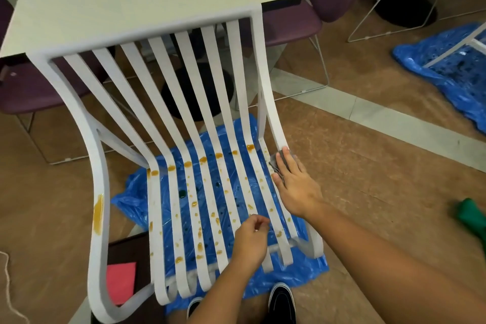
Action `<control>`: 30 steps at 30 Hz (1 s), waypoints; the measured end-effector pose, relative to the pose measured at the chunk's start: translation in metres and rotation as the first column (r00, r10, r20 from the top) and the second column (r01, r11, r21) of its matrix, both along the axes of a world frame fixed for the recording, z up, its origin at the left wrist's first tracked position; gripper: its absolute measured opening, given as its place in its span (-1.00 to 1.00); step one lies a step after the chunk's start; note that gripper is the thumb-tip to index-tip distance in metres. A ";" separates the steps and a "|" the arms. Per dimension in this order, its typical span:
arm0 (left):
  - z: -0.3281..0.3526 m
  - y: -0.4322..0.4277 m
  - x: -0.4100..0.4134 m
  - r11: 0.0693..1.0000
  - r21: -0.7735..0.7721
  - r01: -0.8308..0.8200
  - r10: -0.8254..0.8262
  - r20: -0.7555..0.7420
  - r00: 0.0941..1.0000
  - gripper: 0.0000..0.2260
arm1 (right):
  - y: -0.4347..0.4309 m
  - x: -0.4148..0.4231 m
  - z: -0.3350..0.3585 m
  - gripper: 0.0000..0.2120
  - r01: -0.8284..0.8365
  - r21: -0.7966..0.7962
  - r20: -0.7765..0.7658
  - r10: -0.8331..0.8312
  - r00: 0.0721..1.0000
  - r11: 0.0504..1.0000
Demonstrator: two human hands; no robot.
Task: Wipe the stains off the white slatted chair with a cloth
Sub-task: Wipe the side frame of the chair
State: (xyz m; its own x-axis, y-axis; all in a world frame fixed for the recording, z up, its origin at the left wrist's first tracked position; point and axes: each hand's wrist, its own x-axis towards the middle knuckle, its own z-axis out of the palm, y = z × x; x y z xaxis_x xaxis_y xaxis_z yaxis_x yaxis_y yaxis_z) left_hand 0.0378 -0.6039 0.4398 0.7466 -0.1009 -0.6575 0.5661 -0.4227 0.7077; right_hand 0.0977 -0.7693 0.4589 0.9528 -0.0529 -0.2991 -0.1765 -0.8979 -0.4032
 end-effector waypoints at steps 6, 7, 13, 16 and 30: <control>0.003 -0.011 -0.017 0.958 -0.082 0.276 -0.279 -0.018 0.960 -0.73 | -0.002 -0.023 0.005 -0.44 0.040 0.073 0.009 -0.041 0.999 0.996; 0.002 -0.014 -0.026 0.924 -0.144 0.355 -0.364 -0.042 0.930 -0.68 | -0.003 -0.034 0.006 -0.43 0.044 0.070 0.022 -0.046 0.999 0.997; -0.017 0.000 -0.053 0.825 -0.171 0.539 -0.541 0.043 0.840 -0.49 | 0.005 -0.073 0.004 -0.37 0.034 -0.018 0.089 -0.032 0.995 0.999; -0.031 0.002 -0.056 0.876 -0.184 0.446 -0.437 0.093 0.895 -0.56 | 0.007 -0.052 0.001 -0.36 0.035 -0.093 0.101 -0.025 0.995 0.995; -0.050 -0.068 -0.046 0.848 -0.490 0.201 -0.137 0.164 0.977 -0.84 | 0.009 -0.029 -0.005 -0.41 0.085 -0.106 0.097 -0.075 0.992 0.991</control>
